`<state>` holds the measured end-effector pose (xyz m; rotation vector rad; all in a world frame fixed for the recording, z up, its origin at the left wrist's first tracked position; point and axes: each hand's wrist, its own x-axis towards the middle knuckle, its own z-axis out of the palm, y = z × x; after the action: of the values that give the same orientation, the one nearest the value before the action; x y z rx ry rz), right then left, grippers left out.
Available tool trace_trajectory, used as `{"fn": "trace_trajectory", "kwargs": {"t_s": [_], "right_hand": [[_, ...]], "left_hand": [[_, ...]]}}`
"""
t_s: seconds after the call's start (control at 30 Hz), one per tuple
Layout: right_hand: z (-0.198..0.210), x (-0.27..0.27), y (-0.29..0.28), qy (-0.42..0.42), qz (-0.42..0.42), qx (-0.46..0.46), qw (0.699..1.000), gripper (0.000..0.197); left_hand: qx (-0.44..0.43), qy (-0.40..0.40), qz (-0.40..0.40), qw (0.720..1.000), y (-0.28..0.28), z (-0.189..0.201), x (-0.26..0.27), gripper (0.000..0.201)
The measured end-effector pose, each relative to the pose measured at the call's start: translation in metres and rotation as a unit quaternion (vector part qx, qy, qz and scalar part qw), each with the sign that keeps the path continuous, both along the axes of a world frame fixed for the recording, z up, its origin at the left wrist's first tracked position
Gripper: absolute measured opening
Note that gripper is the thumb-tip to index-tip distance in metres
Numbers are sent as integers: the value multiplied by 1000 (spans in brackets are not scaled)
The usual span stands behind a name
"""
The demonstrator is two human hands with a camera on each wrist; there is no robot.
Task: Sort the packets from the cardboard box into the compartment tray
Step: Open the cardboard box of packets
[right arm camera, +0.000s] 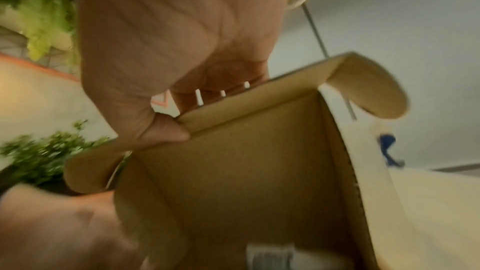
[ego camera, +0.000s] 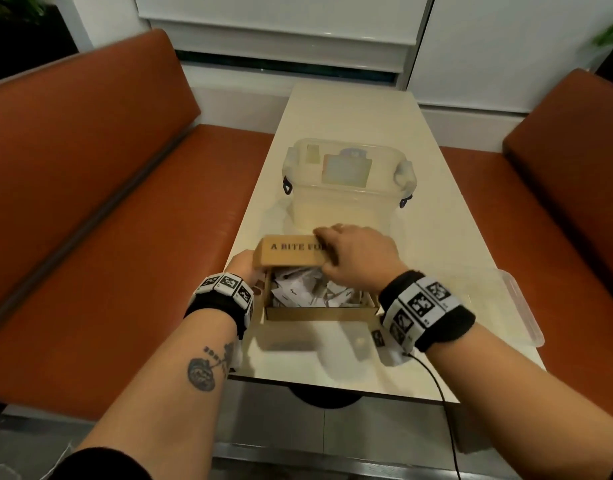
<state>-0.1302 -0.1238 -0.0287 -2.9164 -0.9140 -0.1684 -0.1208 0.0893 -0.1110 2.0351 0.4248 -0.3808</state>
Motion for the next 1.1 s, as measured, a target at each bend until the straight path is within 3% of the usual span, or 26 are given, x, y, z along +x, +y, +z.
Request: {"fn": "trace_trajectory", "kwargs": {"t_s": [0.17,0.3,0.47,0.6,0.7,0.83,0.97,1.1], "right_hand": [[25,39,-13,-58,-61,26,996,27],[28,70,-24,-48,-139,106,984,29],[25,93,-30,-3,-183,296,937,35],[22,98,-39,20,-177,416,892,40],[16,99,-48,21,-216,468,857,41],[-10,91,-55,88,-277,472,832,36],[-34,82,-60,131,-284,411,856,36],[-41,80,-64,150,-300,398,854,26]], "left_hand": [[-18,23,-16,999,0,3,6,33],[17,12,-20,1000,-2,7,9,46],[122,-60,-76,988,-10,8,15,68],[40,-131,11,991,-16,6,20,42],[45,-170,50,983,-16,6,23,50],[42,-165,66,983,-13,0,28,54],[-10,-154,82,985,-12,-1,32,57],[-48,-161,78,983,-12,-1,36,49]]}}
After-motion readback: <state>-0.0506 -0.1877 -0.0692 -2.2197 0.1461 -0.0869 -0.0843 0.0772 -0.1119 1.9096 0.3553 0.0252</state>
